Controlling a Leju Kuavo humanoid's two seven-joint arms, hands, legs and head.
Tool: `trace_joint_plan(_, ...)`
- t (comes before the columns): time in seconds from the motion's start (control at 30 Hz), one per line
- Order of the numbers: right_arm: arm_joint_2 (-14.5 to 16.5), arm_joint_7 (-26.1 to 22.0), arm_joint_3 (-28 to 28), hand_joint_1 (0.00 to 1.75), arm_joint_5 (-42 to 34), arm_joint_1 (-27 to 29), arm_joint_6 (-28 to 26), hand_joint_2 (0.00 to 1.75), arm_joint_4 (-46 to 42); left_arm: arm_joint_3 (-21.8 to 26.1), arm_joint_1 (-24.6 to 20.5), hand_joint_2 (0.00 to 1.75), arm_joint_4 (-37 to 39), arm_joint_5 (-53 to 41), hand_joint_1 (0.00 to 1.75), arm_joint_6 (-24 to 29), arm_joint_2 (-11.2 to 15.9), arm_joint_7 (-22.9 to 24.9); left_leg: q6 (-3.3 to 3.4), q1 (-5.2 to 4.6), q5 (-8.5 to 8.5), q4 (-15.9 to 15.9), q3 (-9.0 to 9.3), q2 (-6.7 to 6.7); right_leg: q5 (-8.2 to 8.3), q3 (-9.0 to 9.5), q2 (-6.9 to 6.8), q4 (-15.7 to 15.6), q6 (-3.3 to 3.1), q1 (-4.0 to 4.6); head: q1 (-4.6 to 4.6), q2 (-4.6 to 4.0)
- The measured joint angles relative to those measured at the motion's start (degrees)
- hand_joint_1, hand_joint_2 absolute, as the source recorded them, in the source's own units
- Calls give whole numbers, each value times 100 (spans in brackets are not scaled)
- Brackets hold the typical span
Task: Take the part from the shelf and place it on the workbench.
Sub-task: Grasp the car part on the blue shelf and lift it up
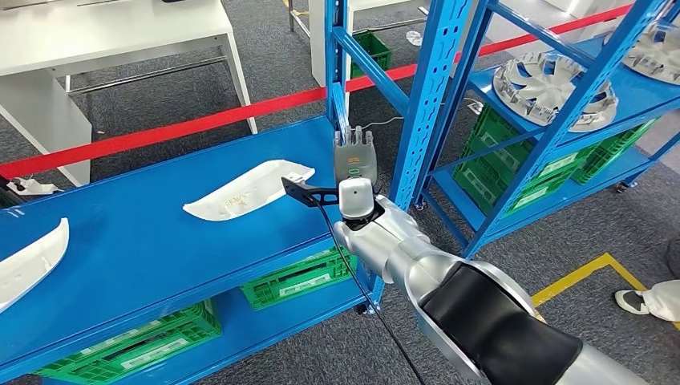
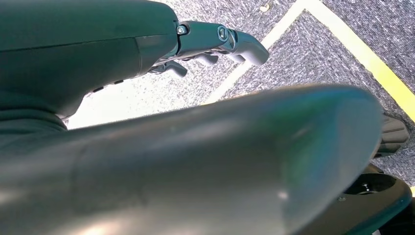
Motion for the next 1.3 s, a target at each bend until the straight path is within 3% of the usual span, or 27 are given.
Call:
trace_joint_plan(0.6, 18, -156, 78, 0, 620, -23, -125, 175, -1, 0, 8, 0, 0, -63, 0, 0, 0, -32, 0, -1, 0, -1, 0, 0, 0, 3, 0, 3, 0, 2, 0, 0)
trace_joint_plan(0.67, 162, -292, 262, 0, 731, -56, -192, 175, -2, 0, 7, 0, 0, -65, 0, 0, -4, -55, 0, 0, 0, -1, 0, 1, -1, 2, 1, 4, 0, 3, -1, 0)
trace_joint_plan(0.8, 696, -703, 1186, 0, 776, 70, -457, 175, -3, 0, 132, 0, 5, -44, 0, 0, -32, -97, -1, 2, 0, -6, 1, -4, -12, 1, 0, 6, -6, 6, -1, 0)
trace_joint_plan(1.3, 783, -906, 1287, 0, 684, 190, -985, 175, -3, 0, 139, 0, 9, -21, 0, 0, 53, -98, -1, 2, 0, -6, 2, -4, -11, 2, 0, 6, -4, 5, 0, 0)
